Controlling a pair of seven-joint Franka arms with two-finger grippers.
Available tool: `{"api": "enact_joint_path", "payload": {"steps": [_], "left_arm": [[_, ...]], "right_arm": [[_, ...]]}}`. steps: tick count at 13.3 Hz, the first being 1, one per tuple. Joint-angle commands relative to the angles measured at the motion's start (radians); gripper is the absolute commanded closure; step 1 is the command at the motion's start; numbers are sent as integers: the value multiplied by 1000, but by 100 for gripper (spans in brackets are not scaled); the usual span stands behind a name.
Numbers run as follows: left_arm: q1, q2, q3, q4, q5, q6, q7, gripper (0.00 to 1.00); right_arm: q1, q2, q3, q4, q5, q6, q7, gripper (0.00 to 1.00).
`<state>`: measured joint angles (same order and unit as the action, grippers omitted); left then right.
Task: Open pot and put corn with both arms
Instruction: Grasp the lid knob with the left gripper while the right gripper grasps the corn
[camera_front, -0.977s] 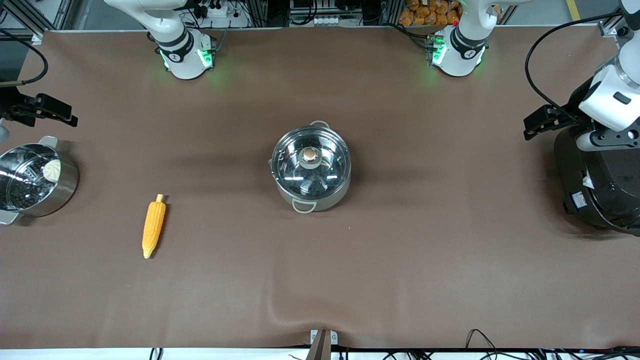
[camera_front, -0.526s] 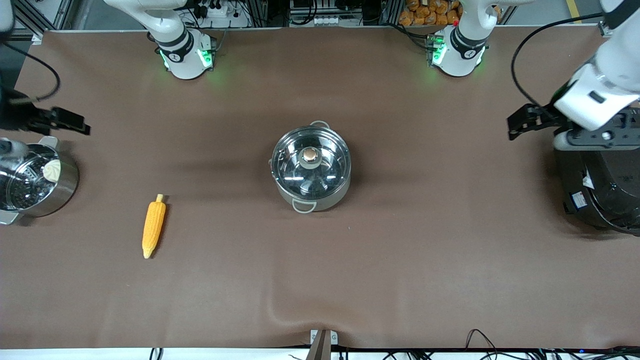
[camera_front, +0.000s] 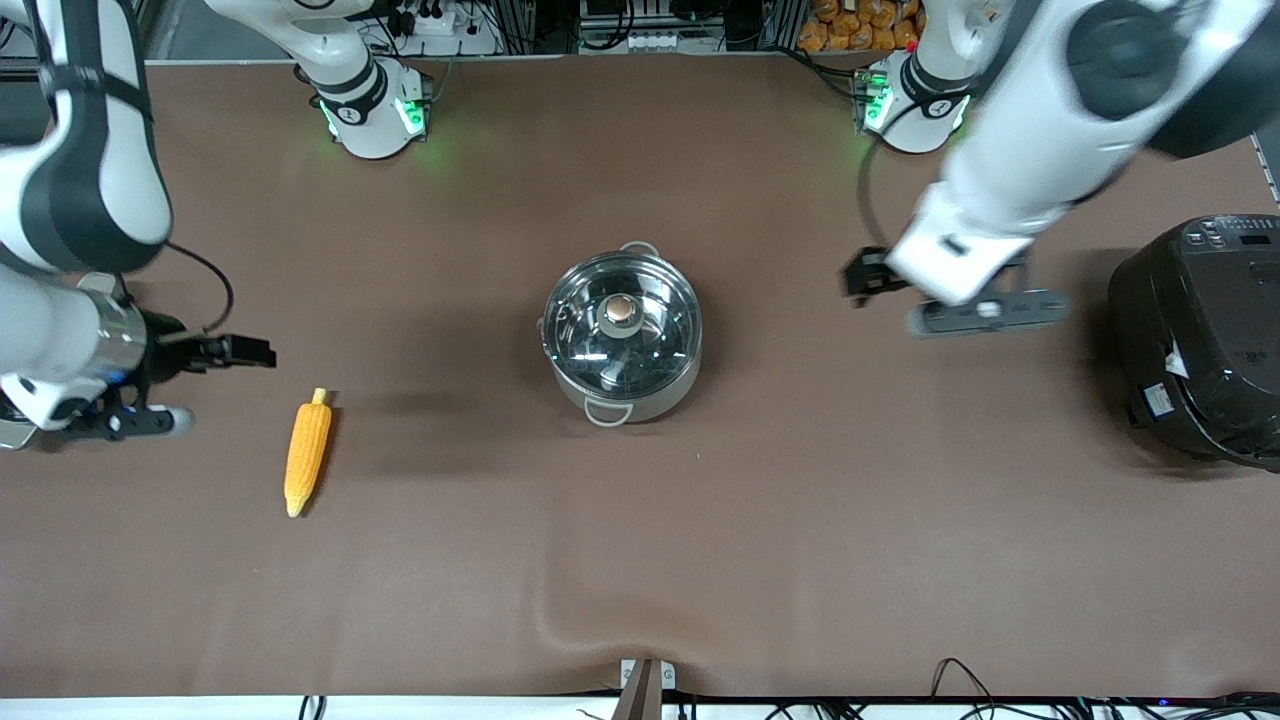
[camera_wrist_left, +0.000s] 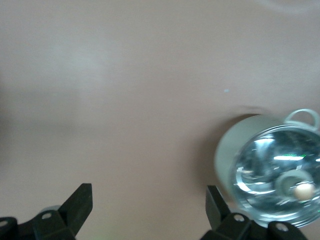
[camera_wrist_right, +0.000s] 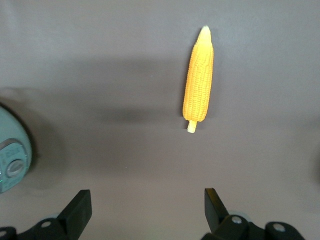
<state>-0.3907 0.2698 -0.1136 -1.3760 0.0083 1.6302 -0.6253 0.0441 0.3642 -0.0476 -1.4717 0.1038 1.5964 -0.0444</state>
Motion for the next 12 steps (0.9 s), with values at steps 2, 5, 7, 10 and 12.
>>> {"api": "enact_joint_path", "payload": {"steps": [2,5,7,10,12], "left_arm": [[-132,135,14,80,-16,103,-233,0],[-213,190,18,80,-14,163,-344,0],[-259,226,18,81,-16,221,-431,0],[-312,314,17,121,-16,258,-523,0],[-342,364,18,133,-14,292,-582,5]], "right_arm": [[-9,34,-3,11,19,-23,-11,0],[-20,111,-3,-21,19,23,-15,0],[-21,171,-5,-27,2,91,-18,0],[-24,237,-5,-50,-59,230,-18,0],[-46,248,-3,-128,-59,376,-18,0]]}}
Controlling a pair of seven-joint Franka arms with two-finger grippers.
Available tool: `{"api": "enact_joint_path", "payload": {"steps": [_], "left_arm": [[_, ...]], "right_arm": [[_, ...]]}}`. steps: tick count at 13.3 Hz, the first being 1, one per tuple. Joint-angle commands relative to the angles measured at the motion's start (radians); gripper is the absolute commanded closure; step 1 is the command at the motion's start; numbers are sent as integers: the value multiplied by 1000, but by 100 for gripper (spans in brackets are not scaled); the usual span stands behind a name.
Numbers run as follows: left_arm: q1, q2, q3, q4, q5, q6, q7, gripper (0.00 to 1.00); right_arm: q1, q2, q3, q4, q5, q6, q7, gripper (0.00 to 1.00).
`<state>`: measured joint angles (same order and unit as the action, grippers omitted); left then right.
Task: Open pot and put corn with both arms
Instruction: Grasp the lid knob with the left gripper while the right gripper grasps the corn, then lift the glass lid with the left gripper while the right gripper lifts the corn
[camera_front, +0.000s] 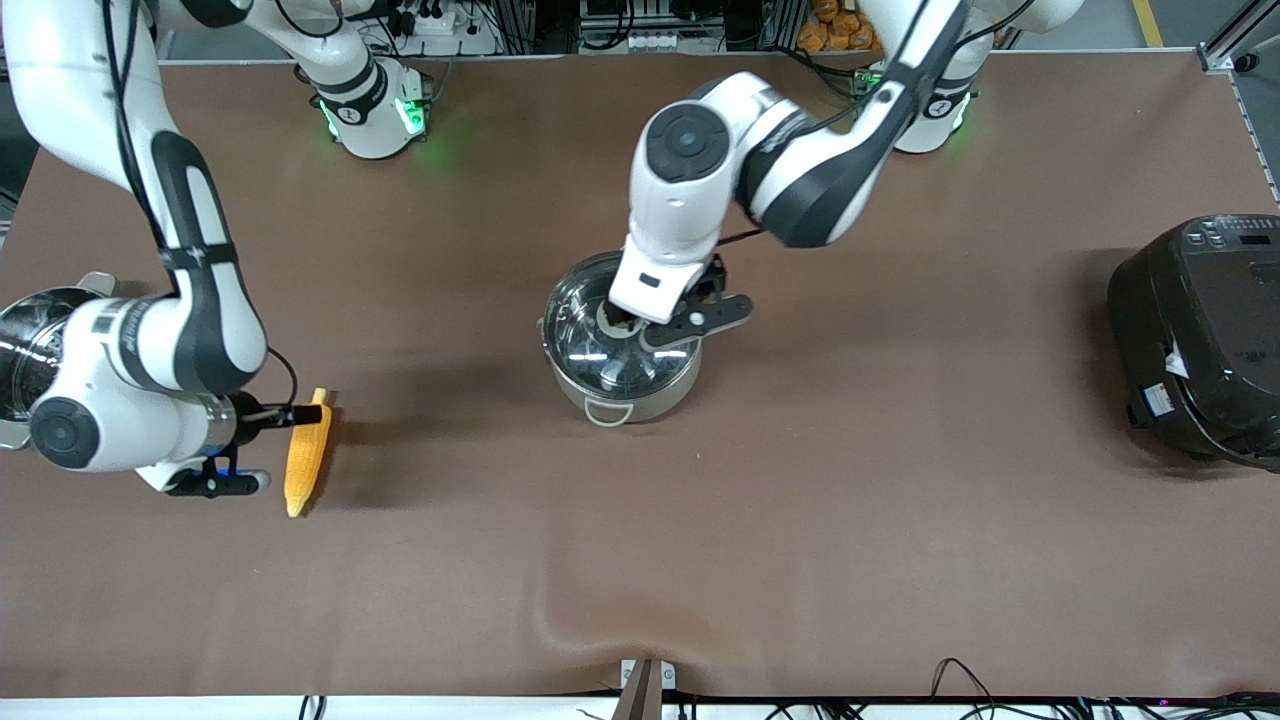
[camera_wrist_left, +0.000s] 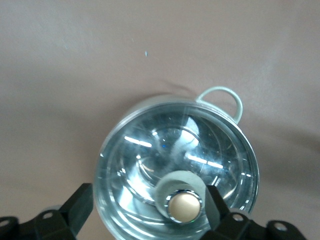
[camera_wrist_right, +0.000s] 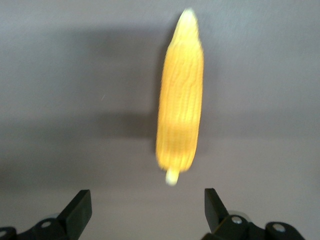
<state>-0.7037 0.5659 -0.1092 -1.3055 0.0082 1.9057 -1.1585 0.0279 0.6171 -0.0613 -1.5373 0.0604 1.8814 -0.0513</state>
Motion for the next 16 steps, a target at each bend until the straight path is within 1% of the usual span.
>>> {"api": "enact_joint_path", "payload": {"steps": [1,2,3,4,5,8,9,12,13,15,16], "left_arm": [[-39,84,16,64,-13,30,-61,6],[-42,89,22,65,-13,47,-66,10],[-56,97,28,65,-13,53,-67,10],[-68,98,37,66,-13,53,-81,13],[-74,100,40,66,-14,55,-96,14],[-88,100,40,65,-14,64,-124,18],[-89,100,40,65,-14,64,-131,21],[-92,109,40,63,-16,64,-142,25],[-94,118,39,63,-16,64,-147,25],[-94,121,37,63,-16,64,-148,28],[-94,121,37,60,-16,62,-150,29]], "right_arm": [[-26,-7,9,-102,-17,158,-12,0],[-26,-7,9,-124,-19,189,-13,0],[-28,-5,9,-127,-21,196,-13,0],[-26,6,9,-127,-21,211,-13,0],[-29,21,9,-129,-21,246,-12,0],[-17,21,9,-153,-22,262,-12,0],[-20,21,9,-155,-22,277,-12,0],[3,26,8,-168,-24,309,-1,0],[-5,29,8,-171,-24,346,-1,0],[-9,29,8,-254,-25,514,-15,0],[-11,29,8,-291,-25,571,-27,0]]}}
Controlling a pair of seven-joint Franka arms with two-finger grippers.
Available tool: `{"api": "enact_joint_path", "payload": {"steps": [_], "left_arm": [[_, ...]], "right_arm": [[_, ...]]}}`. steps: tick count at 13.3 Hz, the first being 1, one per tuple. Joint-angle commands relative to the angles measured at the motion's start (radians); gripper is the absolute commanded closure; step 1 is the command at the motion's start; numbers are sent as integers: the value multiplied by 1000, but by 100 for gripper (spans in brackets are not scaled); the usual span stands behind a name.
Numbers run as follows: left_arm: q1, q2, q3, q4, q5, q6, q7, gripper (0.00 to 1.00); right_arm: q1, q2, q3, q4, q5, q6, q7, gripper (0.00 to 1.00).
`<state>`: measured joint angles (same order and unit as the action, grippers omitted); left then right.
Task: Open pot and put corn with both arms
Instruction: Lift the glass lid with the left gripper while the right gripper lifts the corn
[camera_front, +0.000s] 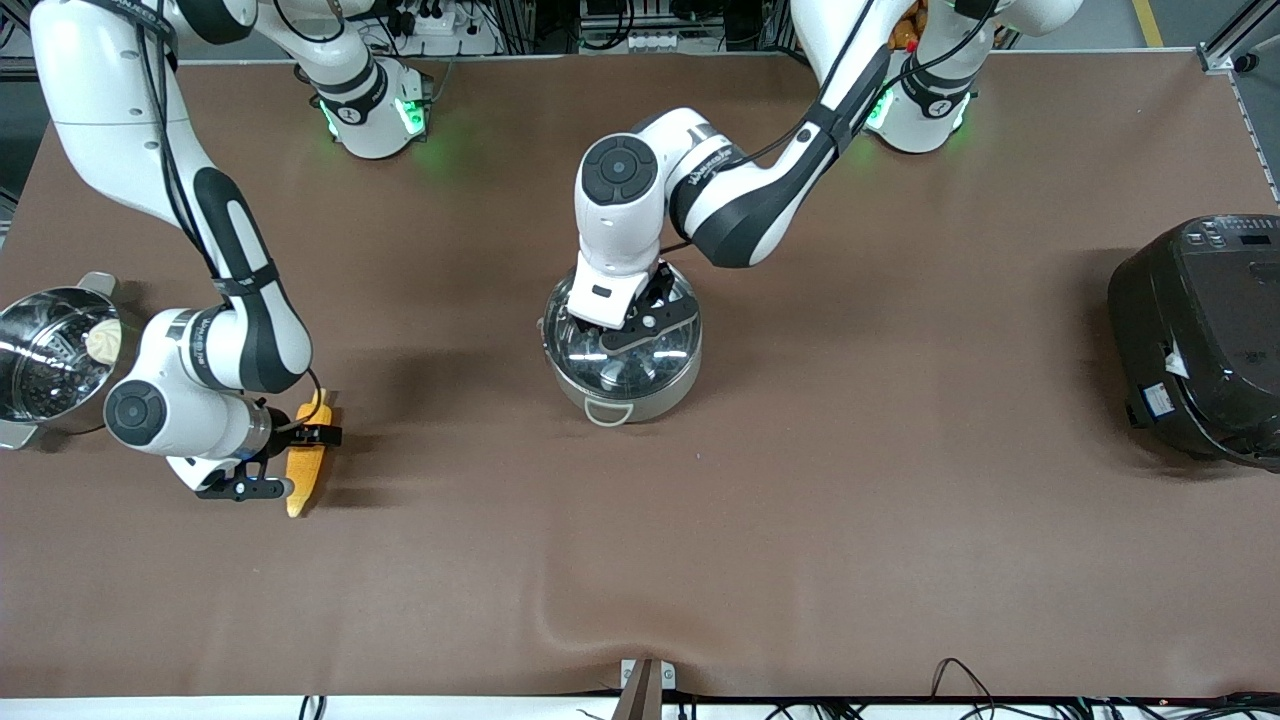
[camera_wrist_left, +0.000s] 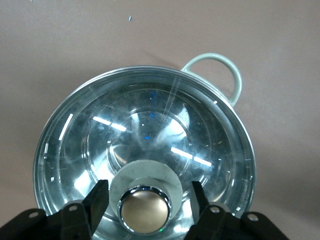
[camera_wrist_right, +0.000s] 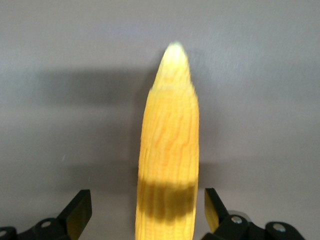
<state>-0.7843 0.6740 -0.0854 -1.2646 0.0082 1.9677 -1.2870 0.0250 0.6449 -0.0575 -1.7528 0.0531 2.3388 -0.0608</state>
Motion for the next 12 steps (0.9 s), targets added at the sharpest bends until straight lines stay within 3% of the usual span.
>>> {"api": "enact_joint_path", "payload": {"steps": [1,12], "left_arm": [[-13,15,12,17,-17,0,-24,32],[-16,22,9,13,-25,0,-40,39]], "right_arm": [[-13,-2,4,-83,-18,122,-39,0],[-23,-19,7,-82,-16,74,-97,0]]}}
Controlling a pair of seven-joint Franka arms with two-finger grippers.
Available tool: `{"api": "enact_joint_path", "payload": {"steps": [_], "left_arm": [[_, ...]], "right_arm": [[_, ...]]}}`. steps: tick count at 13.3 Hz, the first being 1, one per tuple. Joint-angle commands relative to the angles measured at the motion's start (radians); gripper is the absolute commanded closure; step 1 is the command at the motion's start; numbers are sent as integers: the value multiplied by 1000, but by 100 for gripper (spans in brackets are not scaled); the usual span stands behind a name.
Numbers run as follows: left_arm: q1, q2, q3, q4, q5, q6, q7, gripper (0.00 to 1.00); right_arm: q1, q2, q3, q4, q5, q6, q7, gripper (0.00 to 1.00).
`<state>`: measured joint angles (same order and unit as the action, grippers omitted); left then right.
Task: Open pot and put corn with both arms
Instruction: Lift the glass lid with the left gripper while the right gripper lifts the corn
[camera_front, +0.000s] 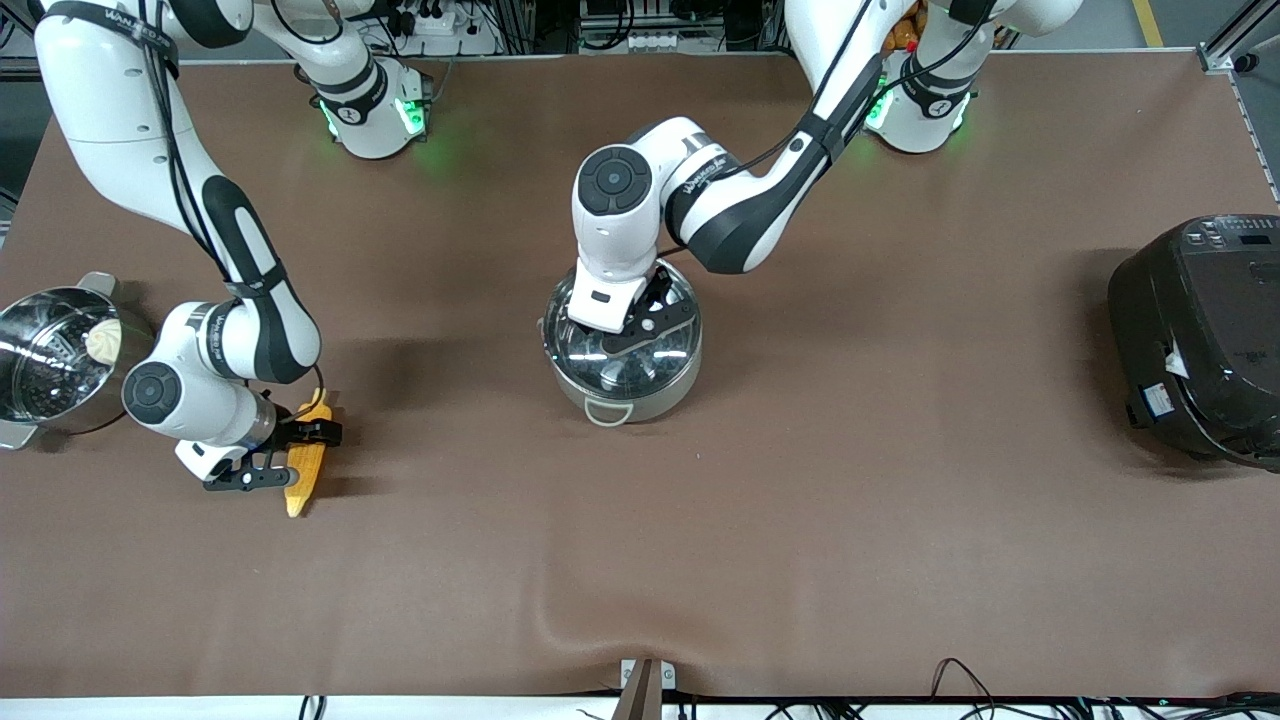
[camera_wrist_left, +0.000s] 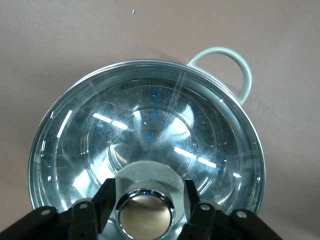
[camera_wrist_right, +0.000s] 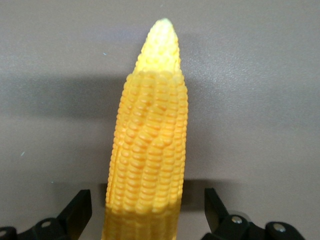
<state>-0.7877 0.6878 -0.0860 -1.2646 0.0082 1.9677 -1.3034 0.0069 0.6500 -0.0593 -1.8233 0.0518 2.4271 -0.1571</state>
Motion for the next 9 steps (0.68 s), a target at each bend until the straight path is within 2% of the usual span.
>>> {"api": "enact_joint_path", "payload": {"steps": [1,2,3,4,6,9], "left_arm": [[-15,9,9,11,-27,0,-23,39],[-19,9,9,8,-28,0,-23,39],[-19,9,9,8,-28,-1,-25,39],[-24,9,9,7,-28,-1,-30,39],[-25,9,9,5,-28,-1,-30,41],[-25,7,9,5,-28,-9,-28,48]], "right_arm": [[-4,-23,7,-11,-15,-13,2,0],[-2,-24,7,-11,-15,-13,2,36],[-4,-24,7,-11,-15,-14,-8,77],[-4,-24,7,-11,-15,-14,-12,100],[-8,-24,9,-11,-15,-14,-36,100],[-10,-24,9,-11,-15,-14,-50,100]]}}
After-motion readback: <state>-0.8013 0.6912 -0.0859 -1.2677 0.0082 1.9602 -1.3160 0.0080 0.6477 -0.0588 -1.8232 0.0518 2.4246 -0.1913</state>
